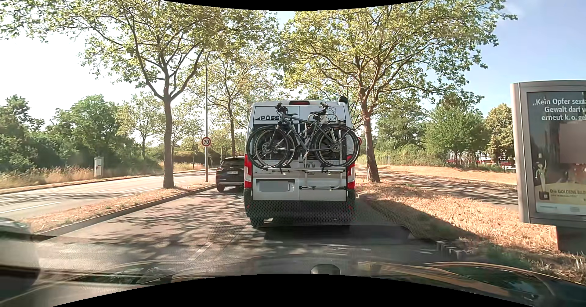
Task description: Follow the waypoints while adhering to traffic rules and regulations
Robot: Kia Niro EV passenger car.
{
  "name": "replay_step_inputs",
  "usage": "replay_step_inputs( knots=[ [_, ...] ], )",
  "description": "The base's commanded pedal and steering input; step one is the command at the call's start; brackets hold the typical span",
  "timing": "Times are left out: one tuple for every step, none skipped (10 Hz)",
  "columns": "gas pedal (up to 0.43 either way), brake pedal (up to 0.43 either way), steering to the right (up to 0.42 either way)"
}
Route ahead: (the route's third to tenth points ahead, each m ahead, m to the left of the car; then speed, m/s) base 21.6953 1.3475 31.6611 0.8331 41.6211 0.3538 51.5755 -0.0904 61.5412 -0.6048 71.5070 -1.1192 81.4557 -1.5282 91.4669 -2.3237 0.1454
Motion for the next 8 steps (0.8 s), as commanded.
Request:
replay_step_inputs(
  knots=[
    [0.118,0.0,0.028],
    [0.15,0.0,0.029],
    [0.189,0.0,0.03],
    [0.209,0.0,0.031],
    [0.22,0.0,0.032],
    [0.228,0.0,0.034],
    [0.24,0.0,0.035],
    [0.248,0.0,0.035]
  ],
)
